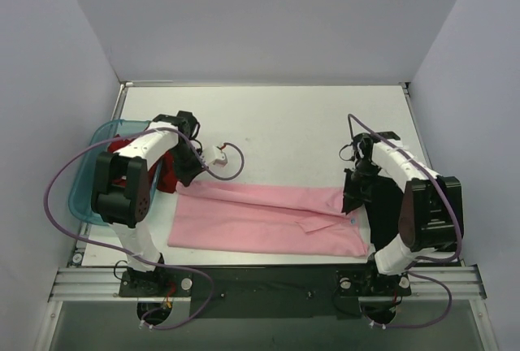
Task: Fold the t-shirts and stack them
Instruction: Fold the other side of the tshirt into a rectangle
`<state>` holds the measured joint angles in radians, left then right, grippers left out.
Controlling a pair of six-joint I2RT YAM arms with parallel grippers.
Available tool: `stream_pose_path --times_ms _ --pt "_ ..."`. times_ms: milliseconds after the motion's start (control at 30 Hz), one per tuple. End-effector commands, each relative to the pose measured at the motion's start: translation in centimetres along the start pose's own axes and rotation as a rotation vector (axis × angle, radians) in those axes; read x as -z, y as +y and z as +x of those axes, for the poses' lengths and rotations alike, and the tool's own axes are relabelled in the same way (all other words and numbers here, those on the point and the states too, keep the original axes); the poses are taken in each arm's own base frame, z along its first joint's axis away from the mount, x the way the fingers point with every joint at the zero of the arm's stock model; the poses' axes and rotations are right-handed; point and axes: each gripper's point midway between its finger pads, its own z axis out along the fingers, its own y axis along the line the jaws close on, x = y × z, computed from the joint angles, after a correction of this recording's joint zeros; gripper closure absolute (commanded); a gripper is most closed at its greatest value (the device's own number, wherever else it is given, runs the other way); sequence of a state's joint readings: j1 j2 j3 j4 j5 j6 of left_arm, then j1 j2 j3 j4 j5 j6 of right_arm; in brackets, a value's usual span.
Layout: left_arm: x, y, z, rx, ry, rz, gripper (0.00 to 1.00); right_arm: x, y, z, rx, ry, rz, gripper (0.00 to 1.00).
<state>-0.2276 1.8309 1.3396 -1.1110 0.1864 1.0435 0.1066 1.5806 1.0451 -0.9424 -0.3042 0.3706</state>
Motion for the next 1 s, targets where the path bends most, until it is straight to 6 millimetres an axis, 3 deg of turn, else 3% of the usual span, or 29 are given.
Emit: stream_pose_path --times_ms 0,133,167,233,300,467,633,733,767,833,867,967 --pt "-0.3 -0.3 -0.1 -0.042 -0.006 -0.004 1.0 -1.8 -0.7 2.3 -0.048 0.105 0.023 1.0" --pt "-1.1 -2.0 0.7 -0.062 0.028 0.067 0.95 -3.5 -0.4 2.4 -0.054 0.15 0.016 1.0" --pt "-1.2 -2.5 0.9 -0.063 0.038 0.091 0.84 -3.7 -0.4 2.3 -0.051 0.152 0.018 1.0" --pt "-0.7 -3.6 1.2 -0.069 0.054 0.143 0.7 -3.9 -0.9 2.3 -0.049 0.155 0.042 1.0" --pt "0.0 -5.0 1.5 -0.076 0.056 0.205 0.61 -3.9 -1.2 2.3 -0.047 0.154 0.058 1.0" --pt "1.8 -9.4 2.3 -0.098 0.067 0.399 0.56 -3.9 -1.5 2.5 -0.044 0.16 0.075 1.0" --pt "2.0 -9.1 1.9 -0.074 0.068 0.391 0.55 -3.6 -1.6 2.4 -0.035 0.162 0.08 1.0" --pt "3.4 -9.4 -0.2 -0.068 -0.022 0.427 0.55 -2.9 -2.0 2.4 -0.023 0.146 0.109 1.0" --pt "3.6 -9.4 -0.8 -0.066 -0.043 0.438 0.55 -2.7 -2.1 2.3 -0.023 0.137 0.111 0.96" --pt "3.3 -7.5 -3.0 -0.023 -0.121 0.368 0.57 -2.7 -2.3 2.5 -0.02 0.146 0.12 0.75" --pt "3.1 -6.6 -3.8 0.057 -0.14 0.326 0.62 -2.6 -2.3 2.7 -0.023 0.154 0.122 0.62" --pt "1.3 -4.8 -4.8 0.13 -0.174 0.22 0.76 -1.3 -2.5 2.2 -0.022 0.106 0.141 0.53"
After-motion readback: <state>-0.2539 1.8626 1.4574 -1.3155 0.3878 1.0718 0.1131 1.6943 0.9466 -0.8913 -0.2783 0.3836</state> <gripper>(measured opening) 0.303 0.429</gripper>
